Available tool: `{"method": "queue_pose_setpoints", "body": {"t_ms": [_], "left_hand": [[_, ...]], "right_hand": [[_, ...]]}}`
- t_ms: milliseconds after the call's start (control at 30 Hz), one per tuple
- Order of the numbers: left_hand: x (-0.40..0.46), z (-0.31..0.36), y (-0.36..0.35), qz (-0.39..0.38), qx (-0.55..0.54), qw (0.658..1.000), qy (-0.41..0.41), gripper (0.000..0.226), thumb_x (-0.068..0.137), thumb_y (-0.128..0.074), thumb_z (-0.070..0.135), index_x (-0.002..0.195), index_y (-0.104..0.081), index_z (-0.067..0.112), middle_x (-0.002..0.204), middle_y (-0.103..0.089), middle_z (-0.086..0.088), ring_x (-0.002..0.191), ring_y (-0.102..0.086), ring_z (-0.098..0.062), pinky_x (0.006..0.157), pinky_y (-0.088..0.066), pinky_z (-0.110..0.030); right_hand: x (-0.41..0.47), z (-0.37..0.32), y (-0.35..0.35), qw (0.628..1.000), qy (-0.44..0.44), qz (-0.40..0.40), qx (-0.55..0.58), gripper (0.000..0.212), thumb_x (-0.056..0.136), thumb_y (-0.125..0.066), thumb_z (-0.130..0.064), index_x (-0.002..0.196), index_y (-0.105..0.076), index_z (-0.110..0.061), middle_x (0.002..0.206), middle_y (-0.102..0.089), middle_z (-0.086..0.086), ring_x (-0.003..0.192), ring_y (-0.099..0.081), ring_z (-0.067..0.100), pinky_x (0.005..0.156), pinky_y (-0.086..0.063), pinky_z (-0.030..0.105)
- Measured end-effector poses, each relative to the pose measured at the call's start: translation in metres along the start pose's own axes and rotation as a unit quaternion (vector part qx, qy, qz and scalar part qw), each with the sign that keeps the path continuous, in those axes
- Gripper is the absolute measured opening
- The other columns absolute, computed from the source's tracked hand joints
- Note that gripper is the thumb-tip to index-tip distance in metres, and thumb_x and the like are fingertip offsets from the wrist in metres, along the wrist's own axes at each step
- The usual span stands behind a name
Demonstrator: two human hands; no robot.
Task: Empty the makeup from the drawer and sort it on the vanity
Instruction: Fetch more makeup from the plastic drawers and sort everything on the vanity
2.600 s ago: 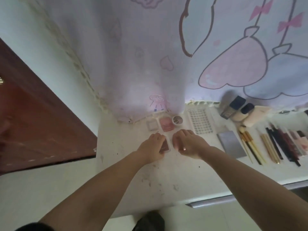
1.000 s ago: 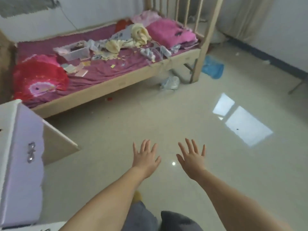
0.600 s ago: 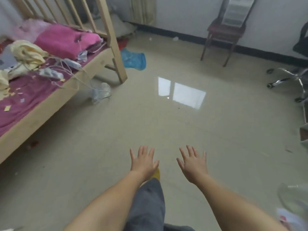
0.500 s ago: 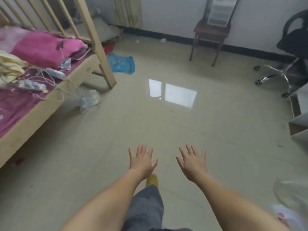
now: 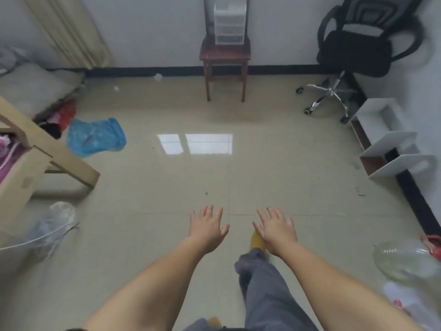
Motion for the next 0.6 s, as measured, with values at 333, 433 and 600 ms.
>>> {"method": "queue_pose_setpoints", "body": {"t_ms": [333, 433, 600], "left_hand": [[0.232, 0.024, 0.138, 0.024, -0.038, 0.999, 0.004, 0.061, 0.096, -0.027, 0.052, 0.148, -0.016, 0.021, 0.154, -0.021, -0.01, 0.141, -0.021, -0.026, 0.109, -0.022, -0.043], [0.288, 0.017, 0.177, 0.035, -0.055, 0.998, 0.001, 0.06, 0.096, -0.029, 0.051, 0.146, -0.019, 0.02, 0.153, -0.023, -0.01, 0.139, -0.023, -0.026, 0.108, -0.024, -0.042], [0.393, -0.029, 0.232, 0.038, -0.051, 0.998, 0.022, 0.057, 0.096, -0.034, 0.049, 0.143, -0.025, 0.018, 0.146, -0.032, -0.01, 0.135, -0.029, -0.026, 0.103, -0.03, -0.04]], "right_hand": [[0.24, 0.049, 0.165, 0.997, 0.054, 0.018, -0.053, 0.053, 0.099, -0.021, -0.05, 0.147, -0.022, -0.027, 0.154, -0.023, 0.005, 0.141, -0.022, 0.022, 0.107, -0.029, 0.041], [0.307, 0.043, 0.204, 0.995, 0.062, 0.016, -0.076, 0.053, 0.099, -0.022, -0.05, 0.146, -0.022, -0.027, 0.152, -0.025, 0.007, 0.14, -0.024, 0.024, 0.104, -0.031, 0.041], [0.423, 0.0, 0.253, 0.992, 0.105, 0.021, -0.07, 0.053, 0.098, -0.025, -0.05, 0.145, -0.026, -0.027, 0.153, -0.026, 0.007, 0.14, -0.023, 0.023, 0.105, -0.03, 0.041]]}}
Point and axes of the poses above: each hand's wrist, its own x-axis towards the middle knuckle, its own y-axis out of the back of the hand, z = x × y, the point moved 3 cm from there along x, towards the middle knuckle
